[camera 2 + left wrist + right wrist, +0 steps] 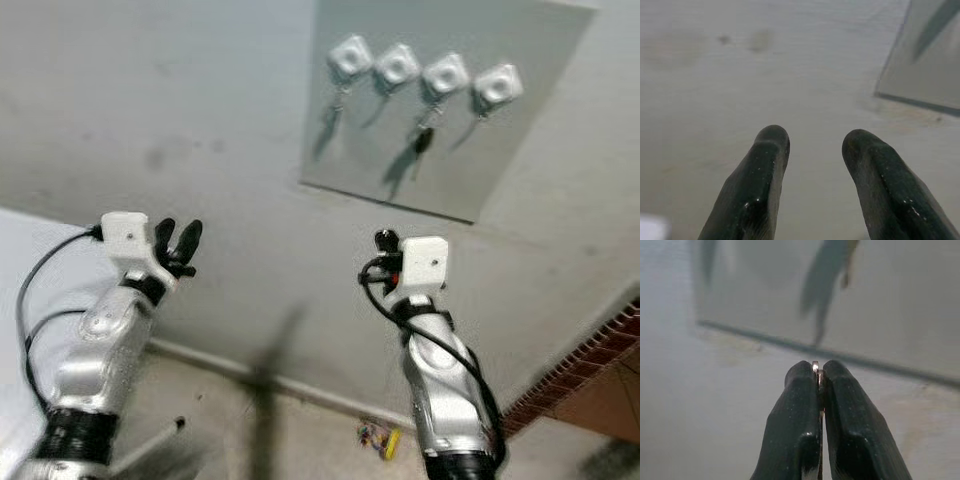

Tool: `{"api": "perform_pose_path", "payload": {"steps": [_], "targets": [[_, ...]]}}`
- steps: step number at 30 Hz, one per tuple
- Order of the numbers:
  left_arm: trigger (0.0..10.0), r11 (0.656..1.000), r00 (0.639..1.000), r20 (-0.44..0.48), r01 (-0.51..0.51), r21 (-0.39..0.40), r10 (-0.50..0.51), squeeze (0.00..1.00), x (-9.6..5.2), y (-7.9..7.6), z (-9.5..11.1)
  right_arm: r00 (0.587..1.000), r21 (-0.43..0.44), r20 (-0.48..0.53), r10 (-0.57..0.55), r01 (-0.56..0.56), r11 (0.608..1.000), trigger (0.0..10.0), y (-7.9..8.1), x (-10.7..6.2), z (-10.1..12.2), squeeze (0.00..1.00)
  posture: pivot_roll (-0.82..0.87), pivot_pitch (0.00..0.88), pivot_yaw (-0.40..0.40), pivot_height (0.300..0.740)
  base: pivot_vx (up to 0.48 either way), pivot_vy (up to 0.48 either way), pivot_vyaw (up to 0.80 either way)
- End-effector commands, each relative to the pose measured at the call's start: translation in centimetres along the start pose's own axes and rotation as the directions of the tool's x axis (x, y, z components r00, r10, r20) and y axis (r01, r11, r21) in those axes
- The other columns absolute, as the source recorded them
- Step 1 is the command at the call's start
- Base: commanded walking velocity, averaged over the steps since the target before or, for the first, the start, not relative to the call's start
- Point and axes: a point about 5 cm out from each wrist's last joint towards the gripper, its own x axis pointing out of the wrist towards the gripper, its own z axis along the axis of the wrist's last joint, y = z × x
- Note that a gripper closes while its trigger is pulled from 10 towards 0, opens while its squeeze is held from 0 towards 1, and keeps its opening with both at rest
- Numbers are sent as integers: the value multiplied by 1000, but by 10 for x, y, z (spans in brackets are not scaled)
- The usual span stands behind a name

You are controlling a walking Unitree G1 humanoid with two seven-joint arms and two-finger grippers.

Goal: Hang keys on a hook

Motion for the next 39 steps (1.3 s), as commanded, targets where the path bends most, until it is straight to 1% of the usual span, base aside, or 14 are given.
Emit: {"api": "perform_pose_path", "payload": {"steps": [1, 3, 4, 7, 11, 14, 16, 17, 18, 19, 24, 29, 34, 39], "targets": [[10000, 999, 1000, 20, -19, 38, 19, 0, -2, 9, 7, 999, 5, 41, 18, -18, 1000, 10000, 7, 4, 9, 0, -19, 0, -52, 740, 480, 0, 0], [10000, 999, 1000, 25, -17, 44, 16, 0, -2, 9, 7, 999, 6, 41, 19, -19, 1000, 10000, 8, 3, 8, 0, -19, 0, -48, 740, 480, 0, 0], [10000, 1000, 1000, 18, -13, 16, 12, 0, -2, 8, 6, 999, 6, 40, 20, -20, 1000, 10000, 9, 3, 8, 0, -21, 0, -48, 740, 458, 0, 0], [10000, 1000, 1000, 20, 2, -8, -2, 0, -2, 6, 6, 999, 4, 38, 27, -27, 1000, 10000, 9, 2, 8, 0, -21, 0, -48, 740, 144, 0, 0], [10000, 999, 999, 24, 31, 44, -32, 0, 0, 0, 11, 998, 6, 35, 55, -55, 998, 10000, 11, 2, 8, 0, -20, 0, -50, 740, 0, 0, 0], [10000, 970, 979, 87, 169, 173, -186, 0, -1, -19, 27, 988, 29, 52, 144, -146, 989, 10000, 16, 1, 13, 0, -19, 0, -53, 740, 0, 0, 0], [10000, 942, 953, 92, 265, 207, -289, 0, -2, -32, 34, 970, 52, 86, 227, -232, 971, 10000, 22, 1, 21, 0, -19, 0, -54, 740, 0, 0, 0], [10000, 942, 953, 92, 265, 207, -289, 0, -2, -32, 34, 970, 52, 86, 227, -232, 971, 10000, 22, 1, 21, 0, -19, 0, -54, 740, 0, 0, 0], [10000, 926, 935, 114, 305, 222, -336, 0, -5, -38, 40, 957, 61, 105, 270, -277, 959, 10000, 25, 1, 27, 0, -19, 0, -55, 740, 0, 0, 0], [10000, 921, 929, 121, 315, 228, -348, 0, -5, -39, 42, 949, 69, 114, 294, -303, 950, 10000, 27, 0, 30, 0, -20, 0, -56, 740, 0, 0, 0], [10000, 917, 916, 147, 341, 208, -374, 0, -6, -44, 54, 896, 106, 179, 406, -428, 897, 10000, 37, -2, 48, 0, -17, 5, -59, 740, 0, 0, 0], [10000, 912, 903, 182, 350, 212, -389, 0, -7, -46, 67, 851, 140, 271, 450, -498, 856, 10000, 43, 0, 74, 0, -16, 13, -61, 740, 0, 0, 0], [10000, 911, 894, 213, 350, 217, -394, 0, -8, -46, 80, 832, 158, 348, 432, -506, 848, 10000, 43, 7, 96, 0, -12, 18, -65, 740, 0, 0, 0], [10000, 910, 889, 225, 352, 219, -399, 0, -9, -47, 87, 837, 176, 369, 405, -491, 853, 10000, 41, 11, 104, 0, -11, 20, -65, 740, 0, 0, 0]]}}
